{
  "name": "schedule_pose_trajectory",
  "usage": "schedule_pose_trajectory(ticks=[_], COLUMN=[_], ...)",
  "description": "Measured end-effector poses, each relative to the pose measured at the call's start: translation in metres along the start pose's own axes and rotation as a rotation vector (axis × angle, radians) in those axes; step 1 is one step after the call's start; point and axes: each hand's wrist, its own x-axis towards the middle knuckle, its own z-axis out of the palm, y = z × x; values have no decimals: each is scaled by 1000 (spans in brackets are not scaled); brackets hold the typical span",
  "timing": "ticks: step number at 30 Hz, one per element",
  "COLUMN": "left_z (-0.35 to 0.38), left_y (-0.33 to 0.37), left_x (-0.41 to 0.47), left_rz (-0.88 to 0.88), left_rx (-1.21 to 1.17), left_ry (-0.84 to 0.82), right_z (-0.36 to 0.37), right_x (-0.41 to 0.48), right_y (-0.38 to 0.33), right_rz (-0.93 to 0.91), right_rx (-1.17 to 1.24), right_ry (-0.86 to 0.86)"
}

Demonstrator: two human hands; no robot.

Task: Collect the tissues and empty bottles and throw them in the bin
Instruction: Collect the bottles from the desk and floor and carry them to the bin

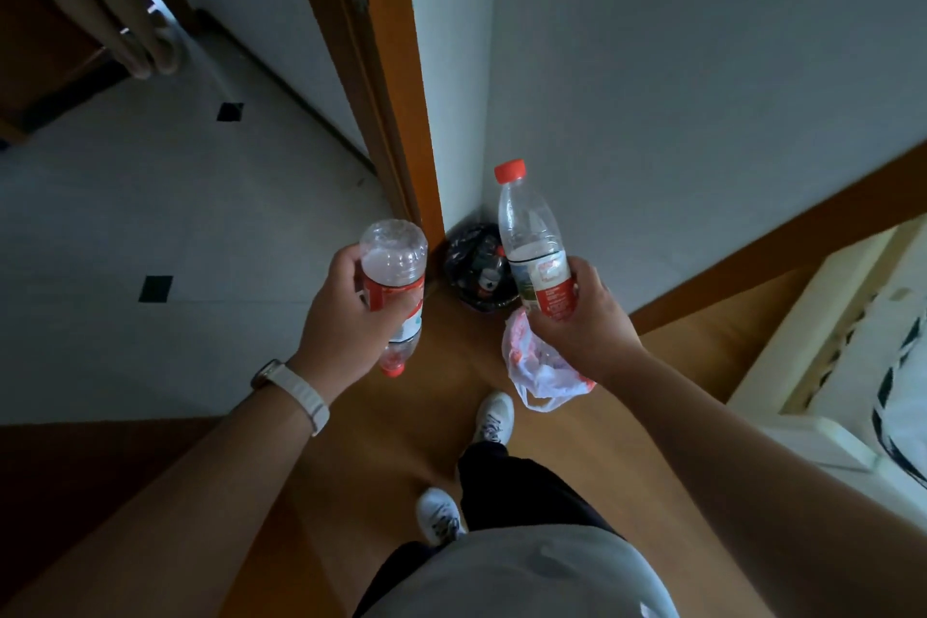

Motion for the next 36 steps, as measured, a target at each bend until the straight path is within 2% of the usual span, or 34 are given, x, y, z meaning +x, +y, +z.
schedule_pose_trajectory(ticks=[11, 18, 24, 30, 36], left_z=[74, 118, 162, 228, 298], left_y=[21, -6, -65, -156, -250], left_x=[135, 189, 251, 327, 388], left_rz=[-41, -112, -121, -85, -15], left_rx=[32, 33, 33, 122, 143], left_ry=[-189, -244, -339, -451, -493], right_z=[-8, 23, 82, 163, 261], right_x=[109, 139, 177, 230, 292], right_y=[30, 58, 94, 148, 214], right_rz=[113, 261, 364, 470, 542], right_rx=[101, 76, 122, 177, 199], right_ry=[-3, -10, 67, 173, 254])
